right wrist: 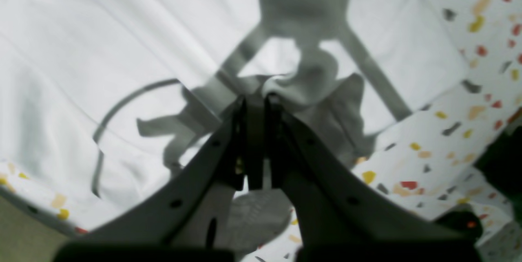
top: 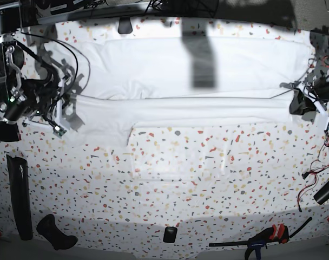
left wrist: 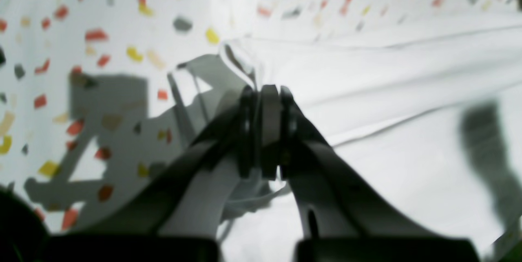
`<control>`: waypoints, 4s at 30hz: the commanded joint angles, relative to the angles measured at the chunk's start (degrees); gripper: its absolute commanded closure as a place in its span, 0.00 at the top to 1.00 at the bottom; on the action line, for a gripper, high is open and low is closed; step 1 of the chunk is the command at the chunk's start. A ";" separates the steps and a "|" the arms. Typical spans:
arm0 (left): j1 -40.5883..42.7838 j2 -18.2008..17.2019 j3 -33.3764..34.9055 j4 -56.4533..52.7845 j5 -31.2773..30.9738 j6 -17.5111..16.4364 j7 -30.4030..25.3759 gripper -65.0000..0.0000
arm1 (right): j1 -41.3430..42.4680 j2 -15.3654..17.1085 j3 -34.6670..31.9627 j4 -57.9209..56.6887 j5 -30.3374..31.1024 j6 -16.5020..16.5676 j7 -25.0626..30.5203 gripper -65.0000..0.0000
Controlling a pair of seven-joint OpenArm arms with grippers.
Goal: Fold the T-shirt properly
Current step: 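Lift the hem with both grippers and fold it over toward the collar, then open both grippers and release the folded hem, then move the left gripper onto the shirt's side edge and grasp it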
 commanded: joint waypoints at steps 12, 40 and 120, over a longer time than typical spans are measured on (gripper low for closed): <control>-0.61 -1.38 -0.66 0.98 1.60 0.20 1.75 0.00 | -3.63 1.25 0.57 0.68 -1.01 -2.25 -0.28 0.00; -0.63 3.61 -0.48 29.16 -2.40 5.79 2.54 0.35 | -3.89 1.29 0.57 0.87 10.62 -2.54 -3.61 0.41; -9.44 15.63 17.51 -8.90 17.42 8.35 10.84 0.33 | 5.99 -10.03 0.61 -19.02 0.79 -3.56 5.18 0.41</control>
